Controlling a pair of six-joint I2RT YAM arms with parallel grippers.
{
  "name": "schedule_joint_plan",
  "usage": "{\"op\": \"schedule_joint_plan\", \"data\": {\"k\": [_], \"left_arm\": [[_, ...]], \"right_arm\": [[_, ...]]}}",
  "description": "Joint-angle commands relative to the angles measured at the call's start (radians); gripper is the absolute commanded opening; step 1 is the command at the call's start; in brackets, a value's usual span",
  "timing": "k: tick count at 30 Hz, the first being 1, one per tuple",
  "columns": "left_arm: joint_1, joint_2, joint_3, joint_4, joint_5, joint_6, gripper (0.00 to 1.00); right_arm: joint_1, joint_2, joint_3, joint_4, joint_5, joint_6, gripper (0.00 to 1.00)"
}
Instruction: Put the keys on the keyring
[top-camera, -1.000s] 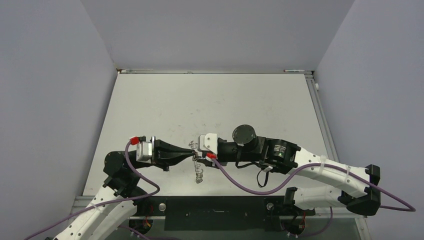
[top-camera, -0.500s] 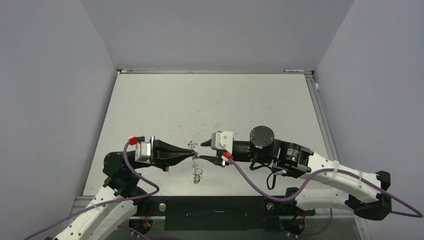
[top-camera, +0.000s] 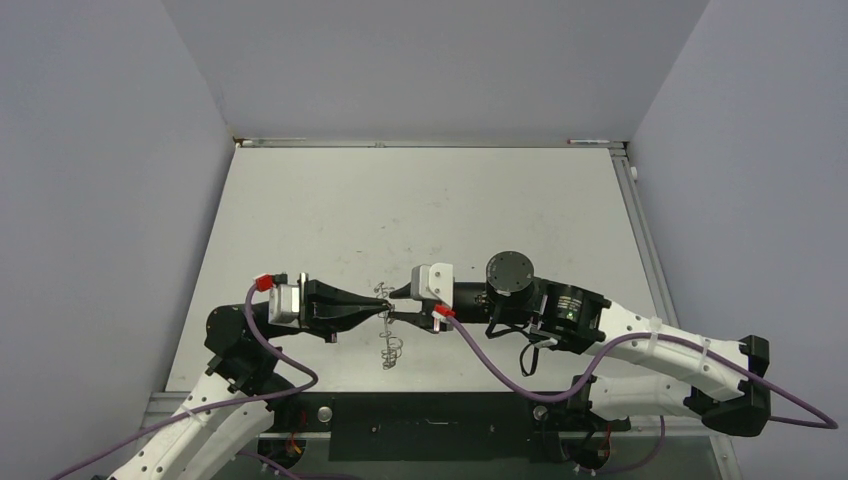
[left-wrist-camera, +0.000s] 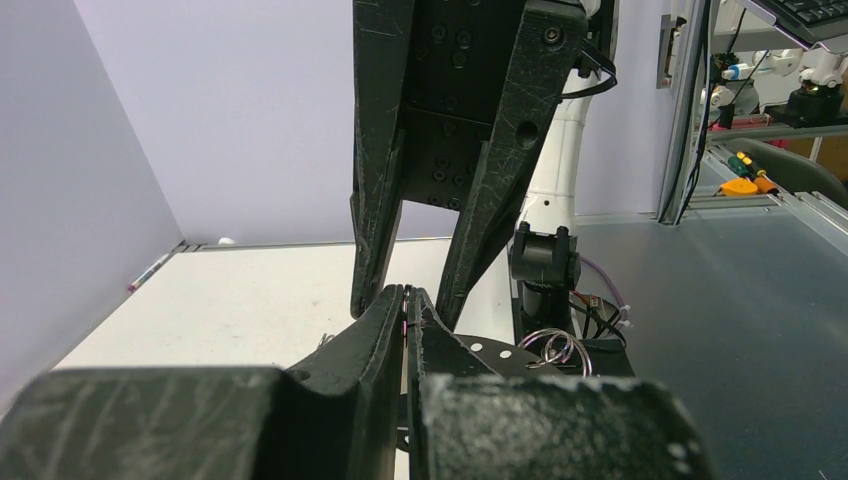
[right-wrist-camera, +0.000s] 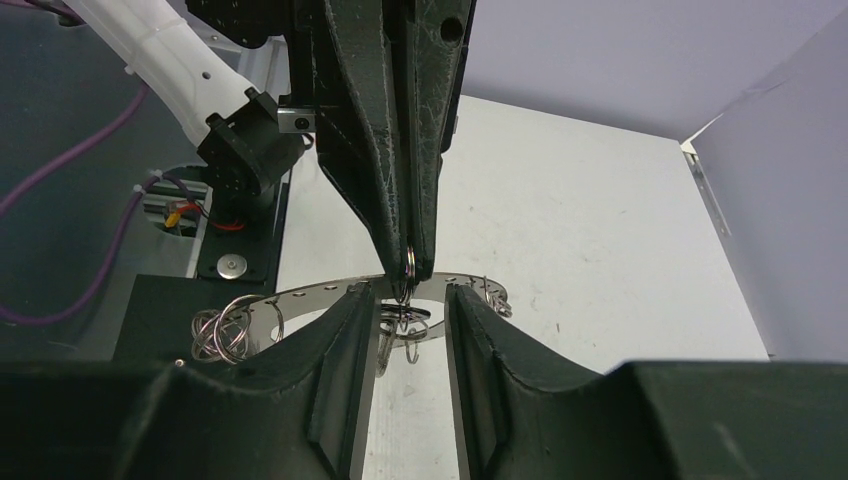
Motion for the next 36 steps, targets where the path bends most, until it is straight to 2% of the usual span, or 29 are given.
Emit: {"op": "schedule_joint_plan", "data": {"k": [1,8,16,24,29,31,32,35,36], "left_arm": [[0.007,-0.011,0.006,0.058,-0.003,-0.010,0.00],[0.008,-0.017,0.006,0.051,-0.003,-0.008,0.00],[0.008,-0.019,0.006,0.045,-0.008,-0.003,0.00],[0.008,-0.019,0.007,0.040,-0.007,0.000,0.00],[0.008,-0.020,0.008,0.034,-0.009,0.006,0.00],[0.008,-0.021,0.009,0.024,-0.063,0.012,0.00],[0.008,-0.022,0.010,0.013,-0.019,0.020,0.00],[0.008,-0.030,0.018,-0.035,-0.027,0.053,0.00],[0.008,-0.033,0.020,-0.048,-0.033,0.065,0.03]], "right_arm": [[0.004,0.007,-0.003,0.083,-0.029,0.011,0.30],[0.004,0.019,-0.010,0.094,-0.020,0.011,0.26],[0.001,0.018,-0.025,0.095,-0.008,0.016,0.25],[0.002,0.018,-0.024,0.108,-0.011,0.016,0.18],[0.000,0.020,-0.018,0.109,-0.015,0.009,0.06],[0.000,0.020,-0.014,0.110,-0.014,0.009,0.05],[0.001,0.020,-0.012,0.108,-0.014,0.008,0.05],[0.001,0.024,0.002,0.081,-0.008,0.005,0.05],[0.001,0.027,0.012,0.059,0.004,0.005,0.05]]}}
